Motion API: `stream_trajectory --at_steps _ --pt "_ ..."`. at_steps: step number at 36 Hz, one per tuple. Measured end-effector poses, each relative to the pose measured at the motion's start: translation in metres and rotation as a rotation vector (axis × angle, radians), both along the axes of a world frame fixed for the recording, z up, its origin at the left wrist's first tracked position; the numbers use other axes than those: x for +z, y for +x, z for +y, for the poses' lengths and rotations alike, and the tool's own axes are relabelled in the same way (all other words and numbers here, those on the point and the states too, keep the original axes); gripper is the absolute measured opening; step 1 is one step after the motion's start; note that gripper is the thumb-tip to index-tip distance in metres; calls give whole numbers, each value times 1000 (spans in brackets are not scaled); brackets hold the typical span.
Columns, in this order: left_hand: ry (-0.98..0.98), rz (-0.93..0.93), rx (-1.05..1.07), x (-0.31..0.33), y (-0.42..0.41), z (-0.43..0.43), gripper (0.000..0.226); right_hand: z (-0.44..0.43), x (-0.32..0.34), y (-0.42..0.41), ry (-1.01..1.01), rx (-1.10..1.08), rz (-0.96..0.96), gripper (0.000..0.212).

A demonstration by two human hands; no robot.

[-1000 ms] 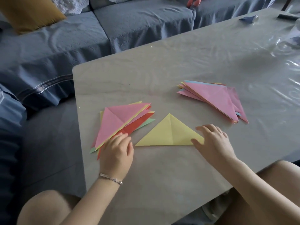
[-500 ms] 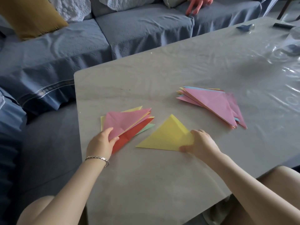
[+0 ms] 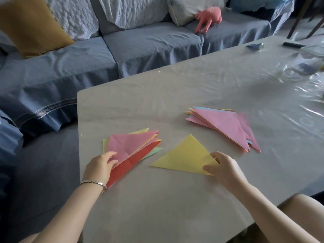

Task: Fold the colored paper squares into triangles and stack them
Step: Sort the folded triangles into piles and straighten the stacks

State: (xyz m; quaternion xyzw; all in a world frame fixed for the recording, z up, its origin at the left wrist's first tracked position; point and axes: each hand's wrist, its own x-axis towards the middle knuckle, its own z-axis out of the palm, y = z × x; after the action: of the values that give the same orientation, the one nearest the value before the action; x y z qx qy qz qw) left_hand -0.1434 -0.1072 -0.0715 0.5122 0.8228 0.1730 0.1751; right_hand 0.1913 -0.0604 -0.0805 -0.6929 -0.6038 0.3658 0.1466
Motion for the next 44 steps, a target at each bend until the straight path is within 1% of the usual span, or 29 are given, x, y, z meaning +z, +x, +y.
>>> stream_trajectory --at_steps 2,4,6,9,10,12,13,15,18,21,25,26,28,30,31,33,34,36,37,39,41,43,44 --pt "-51 51 -35 1 1 -2 39 -2 -3 -1 1 2 -3 28" --pt "-69 69 -49 1 1 -3 49 -3 -6 -3 34 -3 40 23" --pt "-63 81 -44 1 0 -2 51 -2 -5 -7 124 -34 145 12" --pt "-47 91 -53 0 -1 1 47 10 1 -10 321 -145 348 16" --pt "-42 81 -58 0 -2 3 46 16 5 -10 380 -198 416 14" --pt "-37 54 -68 0 -4 4 45 32 12 -8 458 -307 480 10" --pt "-36 41 -71 -1 -5 4 45 40 15 -6 479 -360 480 10" --pt "-25 12 -65 -1 -8 5 45 57 20 -2 497 -459 447 21" --pt "33 -49 -50 -1 -10 6 40 80 23 10 482 -522 290 37" --pt "42 10 -56 1 -6 7 28 91 21 19 396 -514 115 43" --pt "-23 239 -121 5 7 5 27 92 12 25 326 -421 -182 49" --pt "-14 292 -134 8 10 4 26 91 11 25 319 -400 -258 51" --pt "73 377 -187 11 16 4 20 85 10 18 331 -366 -316 55" --pt "255 481 -252 9 23 5 19 76 8 7 412 -293 -313 58" --pt "362 497 -301 9 29 6 12 71 7 1 487 -233 -313 58" --pt "503 445 -405 6 44 9 24 59 3 -13 659 -99 -293 59" --pt "538 431 -444 7 52 9 26 52 2 -19 736 -47 -284 62" --pt "588 440 -513 8 71 10 19 38 3 -31 839 28 -254 67" --pt "619 438 -551 6 79 11 20 30 5 -36 876 68 -220 68" --pt "646 398 -597 2 93 11 23 12 9 -44 928 196 -124 60" --pt "651 380 -634 -2 104 11 27 -3 8 -46 908 382 -76 46" --pt "639 382 -657 -3 113 10 25 -13 3 -43 851 537 -102 39" --pt "622 378 -661 -2 117 9 25 -14 -2 -41 839 572 -127 35"
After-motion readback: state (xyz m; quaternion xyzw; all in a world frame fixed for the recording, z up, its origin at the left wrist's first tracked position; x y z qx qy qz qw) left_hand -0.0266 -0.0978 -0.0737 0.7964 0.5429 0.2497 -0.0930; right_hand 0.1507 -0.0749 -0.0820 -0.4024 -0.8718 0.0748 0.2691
